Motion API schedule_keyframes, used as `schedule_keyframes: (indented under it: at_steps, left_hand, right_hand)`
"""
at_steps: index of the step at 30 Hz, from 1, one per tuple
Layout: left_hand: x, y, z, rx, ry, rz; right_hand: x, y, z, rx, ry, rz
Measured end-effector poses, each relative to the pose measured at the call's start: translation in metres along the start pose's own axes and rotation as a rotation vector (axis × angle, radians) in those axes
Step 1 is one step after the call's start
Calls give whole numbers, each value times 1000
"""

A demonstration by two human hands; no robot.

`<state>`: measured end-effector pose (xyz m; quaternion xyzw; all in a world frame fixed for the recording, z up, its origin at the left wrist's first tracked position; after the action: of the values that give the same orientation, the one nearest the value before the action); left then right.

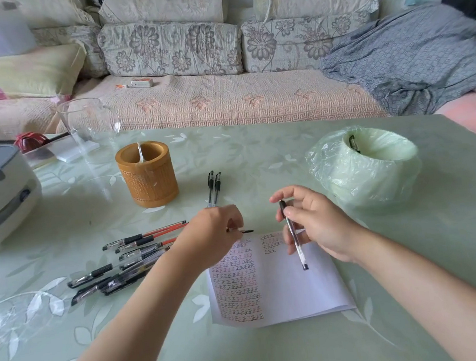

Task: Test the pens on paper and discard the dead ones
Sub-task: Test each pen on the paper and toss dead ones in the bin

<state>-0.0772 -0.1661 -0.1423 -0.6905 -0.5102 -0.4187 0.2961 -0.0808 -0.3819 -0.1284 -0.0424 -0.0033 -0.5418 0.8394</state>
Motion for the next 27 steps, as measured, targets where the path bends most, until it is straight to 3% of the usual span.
schedule_keyframes:
  at_steps: [8,14,21,27]
  left_hand:
    - [6,2,-3,35,-130,-35]
    - [4,2,-9,20,-211,-6]
    - [2,1,-21,90,-376,85]
    - [4,-6,-32,155,-396,191]
  right_hand:
    - [4,0,-4,17,-895,-183]
    - [-3,-2,-2,97,-1004,-166]
    - [-8,-1,-10,207,-931,-59]
    - [-17,-6,-9,195,-1384,-61]
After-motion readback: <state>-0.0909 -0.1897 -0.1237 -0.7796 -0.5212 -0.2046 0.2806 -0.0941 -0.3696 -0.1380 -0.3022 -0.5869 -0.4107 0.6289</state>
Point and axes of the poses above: each hand's wrist, its own y-axis towards the middle knuckle, its own x-axis out of the back of the hand, z = x × y, the point moved 1 cm from there along y, towards the middle knuckle, and after that the axes turned 6 degrees about z, right-handed, at the moved point
